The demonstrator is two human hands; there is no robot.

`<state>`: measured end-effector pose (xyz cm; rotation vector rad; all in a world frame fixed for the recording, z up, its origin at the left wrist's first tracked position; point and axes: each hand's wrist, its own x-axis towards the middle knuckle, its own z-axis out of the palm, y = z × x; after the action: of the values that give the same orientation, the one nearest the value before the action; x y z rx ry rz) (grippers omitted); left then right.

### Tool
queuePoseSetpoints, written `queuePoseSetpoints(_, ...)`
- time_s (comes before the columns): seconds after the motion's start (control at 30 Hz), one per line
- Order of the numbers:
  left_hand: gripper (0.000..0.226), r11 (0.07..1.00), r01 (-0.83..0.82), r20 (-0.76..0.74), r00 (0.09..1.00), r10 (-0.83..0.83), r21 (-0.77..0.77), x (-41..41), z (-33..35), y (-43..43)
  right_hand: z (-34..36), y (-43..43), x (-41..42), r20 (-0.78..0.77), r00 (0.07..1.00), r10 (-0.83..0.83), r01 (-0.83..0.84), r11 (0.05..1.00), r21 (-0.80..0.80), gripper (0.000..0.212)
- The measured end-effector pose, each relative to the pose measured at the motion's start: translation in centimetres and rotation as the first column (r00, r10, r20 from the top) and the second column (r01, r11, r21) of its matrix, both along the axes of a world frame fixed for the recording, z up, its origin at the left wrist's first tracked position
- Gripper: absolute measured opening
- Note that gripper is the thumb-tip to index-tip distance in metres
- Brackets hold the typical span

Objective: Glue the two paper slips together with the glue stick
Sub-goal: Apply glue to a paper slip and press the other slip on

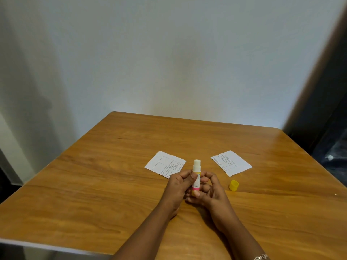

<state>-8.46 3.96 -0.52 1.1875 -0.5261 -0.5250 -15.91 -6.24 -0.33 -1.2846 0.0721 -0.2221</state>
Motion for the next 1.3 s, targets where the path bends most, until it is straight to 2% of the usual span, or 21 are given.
queuePoseSetpoints(0.1, 0.026, 0.997, -0.071, 0.036, 0.997, 0.071, -0.019, -0.3, 0.0, -0.3, -0.2, 0.0, 0.1, 0.014, 0.999, -0.035, 0.035, 0.999, 0.001, 0.048)
queuePoseSetpoints(0.17, 0.024, 0.970, -0.242, 0.110, 0.964, 0.241, -0.012, -0.3, 0.1, -0.5, -0.1, 0.1, 0.1, 0.025, 0.998, -0.060, 0.061, 0.998, -0.007, 0.050)
queuePoseSetpoints(0.27, 0.017, 0.842, -0.537, 0.360, 0.797, 0.485, 0.055, 0.5, 0.3, -0.4, -0.2, 0.2, 0.1, 0.031, 0.995, -0.096, 0.096, 0.995, 0.013, 0.048)
queuePoseSetpoints(0.33, 0.016, 0.737, -0.665, 0.547, 0.665, 0.509, 0.123, 1.6, 0.5, -0.3, -0.2, 0.2, 0.2, 0.026, 0.994, -0.104, 0.104, 0.995, 0.001, 0.044)
queuePoseSetpoints(0.4, 0.020, 0.656, -0.719, 0.701, 0.590, 0.401, 0.230, 2.8, 0.7, -0.4, -0.2, 0.2, 0.2, 0.029, 0.994, -0.101, 0.102, 0.995, -0.020, 0.040)
queuePoseSetpoints(0.5, 0.033, 0.526, -0.741, 0.817, 0.559, 0.140, 0.417, 4.4, 0.6, -0.6, -0.1, 0.1, 0.1, 0.036, 0.994, -0.103, 0.104, 0.994, -0.028, 0.035)
queuePoseSetpoints(0.63, 0.048, 0.377, -0.719, 0.799, 0.591, -0.108, 0.583, 4.8, 0.4, -1.2, -0.1, 0.2, 0.1, 0.032, 0.996, -0.085, 0.086, 0.996, -0.026, 0.031)
queuePoseSetpoints(0.73, 0.052, 0.273, -0.712, 0.762, 0.616, -0.198, 0.647, 4.1, 0.5, -1.6, 0.0, 0.2, 0.2, 0.038, 0.997, -0.071, 0.071, 0.997, -0.019, 0.030)
queuePoseSetpoints(0.83, 0.051, 0.280, -0.725, 0.778, 0.587, -0.226, 0.629, 3.3, 0.3, -1.3, 0.0, 0.1, 0.2, 0.039, 0.996, -0.075, 0.075, 0.997, -0.016, 0.030)
queuePoseSetpoints(0.93, 0.041, 0.308, -0.739, 0.800, 0.546, -0.247, 0.599, 2.5, 0.1, -0.7, -0.1, 0.1, 0.3, 0.037, 0.996, -0.080, 0.081, 0.997, -0.012, 0.030)
queuePoseSetpoints(1.07, 0.033, 0.412, -0.739, 0.846, 0.485, -0.224, 0.533, 1.6, -0.4, 0.7, -0.1, 0.2, 0.3, 0.033, 0.995, -0.099, 0.098, 0.995, 0.012, 0.030)
queuePoseSetpoints(1.17, 0.033, 0.495, -0.712, 0.853, 0.502, -0.138, 0.499, 1.1, -0.6, 1.5, -0.1, 0.1, 0.2, 0.023, 0.993, -0.112, 0.112, 0.994, 0.011, 0.030)
queuePoseSetpoints(1.3, 0.025, 0.537, -0.702, 0.838, 0.546, -0.017, 0.468, 0.5, -0.8, 2.2, 0.0, 0.1, 0.2, 0.014, 0.994, -0.105, 0.105, 0.994, -0.001, 0.028)
